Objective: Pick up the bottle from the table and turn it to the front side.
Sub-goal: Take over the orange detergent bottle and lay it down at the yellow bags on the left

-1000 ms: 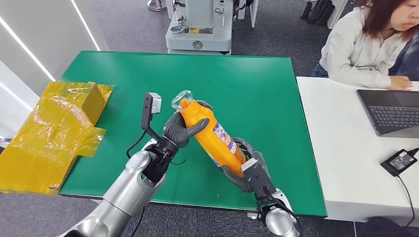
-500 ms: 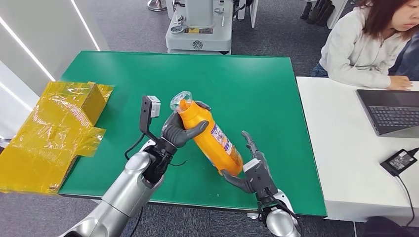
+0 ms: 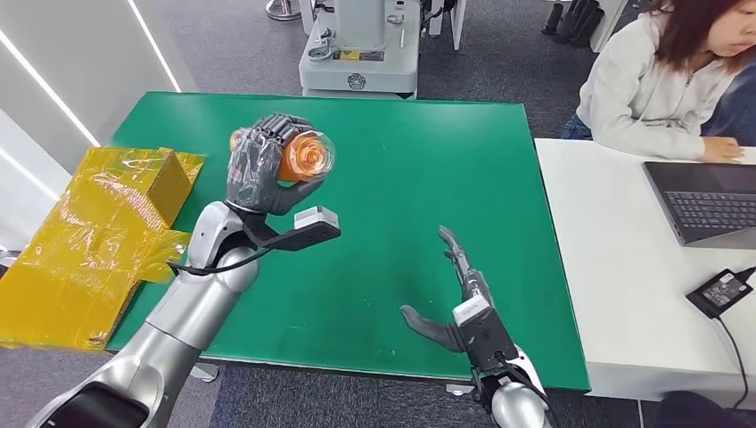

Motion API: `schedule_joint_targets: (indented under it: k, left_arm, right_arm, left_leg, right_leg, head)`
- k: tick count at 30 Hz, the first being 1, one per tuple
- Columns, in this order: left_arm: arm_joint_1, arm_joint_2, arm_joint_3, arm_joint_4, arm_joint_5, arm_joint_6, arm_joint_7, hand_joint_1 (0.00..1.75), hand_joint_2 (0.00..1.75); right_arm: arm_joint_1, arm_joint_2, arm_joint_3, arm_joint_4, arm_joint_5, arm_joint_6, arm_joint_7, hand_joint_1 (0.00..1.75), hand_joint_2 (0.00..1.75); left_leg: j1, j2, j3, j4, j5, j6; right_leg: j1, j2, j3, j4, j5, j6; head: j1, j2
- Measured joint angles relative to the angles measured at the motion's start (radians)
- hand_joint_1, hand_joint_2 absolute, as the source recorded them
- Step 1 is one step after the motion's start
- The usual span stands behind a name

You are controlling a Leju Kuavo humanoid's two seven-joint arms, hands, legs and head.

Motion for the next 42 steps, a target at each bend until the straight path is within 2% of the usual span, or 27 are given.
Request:
schedule_joint_targets:
  k: [8, 17, 21, 25, 28, 31, 36, 42]
  left_arm:
    - [-0.055, 0.038, 0.002, 0.027, -0.21, 0.088, 0.065, 1.75, 1.75]
    - [-0.079, 0.053, 0.002, 0.055, -0.248, 0.1, 0.086, 1.75, 1.75]
    - [-0.102, 0.063, -0.001, 0.098, -0.471, 0.128, 0.185, 1.75, 1.75]
    - [-0.143, 0.075, -0.016, 0.214, -0.685, 0.134, 0.315, 1.75, 1.75]
    - [-0.161, 0.085, -0.058, 0.321, -0.713, 0.112, 0.408, 1.75, 1.75]
    - [-0.172, 0.099, -0.116, 0.42, -0.714, 0.055, 0.451, 1.75, 1.75]
    - [-0.181, 0.135, -0.189, 0.532, -0.714, -0.014, 0.447, 1.75, 1.75]
    - [-0.182, 0.179, -0.217, 0.6, -0.714, -0.068, 0.425, 1.75, 1.75]
  right_arm:
    - [-0.007, -0.027, 0.035, -0.035, -0.005, -0.006, -0.02, 0.0, 1.75]
    - [-0.014, -0.039, 0.049, -0.041, -0.006, -0.01, -0.021, 0.0, 1.75]
    - [-0.015, -0.041, 0.053, -0.044, -0.017, -0.013, -0.025, 0.0, 1.75]
    - [-0.008, -0.046, 0.055, -0.058, -0.023, -0.022, -0.031, 0.0, 1.75]
    - [0.012, -0.051, 0.055, -0.076, -0.022, -0.028, -0.04, 0.0, 1.75]
    - [0.037, -0.058, 0.054, -0.092, -0.022, -0.039, -0.052, 0.0, 1.75]
    - [0.064, -0.066, 0.052, -0.107, -0.025, -0.041, -0.064, 0.0, 1.75]
    - [0.079, -0.067, 0.051, -0.117, -0.036, -0.041, -0.071, 0.0, 1.75]
  left_leg:
    - [0.0, 0.0, 0.0, 0.0, 0.0, 0.0]
    - [0.0, 0.0, 0.0, 0.0, 0.0, 0.0]
    - [0.0, 0.0, 0.0, 0.0, 0.0, 0.0]
    - [0.0, 0.001, 0.0, 0.0, 0.0, 0.0]
    - [0.0, 0.001, 0.0, 0.0, 0.0, 0.0]
    - [0.0, 0.002, 0.0, 0.0, 0.0, 0.0]
    - [0.0, 0.003, 0.0, 0.0, 0.0, 0.0]
    - [0.0, 0.003, 0.0, -0.001, 0.0, 0.0]
  right_leg:
    - [0.0, 0.0, 0.0, 0.0, 0.0, 0.0]
    - [0.0, 0.0, 0.0, 0.0, 0.0, 0.0]
    - [0.0, 0.0, 0.0, 0.0, 0.0, 0.0]
    - [0.0, 0.001, 0.0, 0.0, 0.0, 0.0]
    - [0.0, 0.001, 0.0, 0.0, 0.0, 0.0]
    - [0.0, 0.001, -0.001, 0.0, 0.0, 0.0]
    - [0.0, 0.003, -0.001, 0.0, 0.0, 0.0]
    - [0.0, 0.003, -0.001, 0.0, 0.0, -0.001]
  head:
    - [0.0, 0.0]
    - [0.0, 0.0]
    - [0.0, 0.0]
    - [0.0, 0.0]
    - [0.0, 0.0]
    - [0.0, 0.0]
    - [0.0, 0.0]
    - [0.0, 0.0]
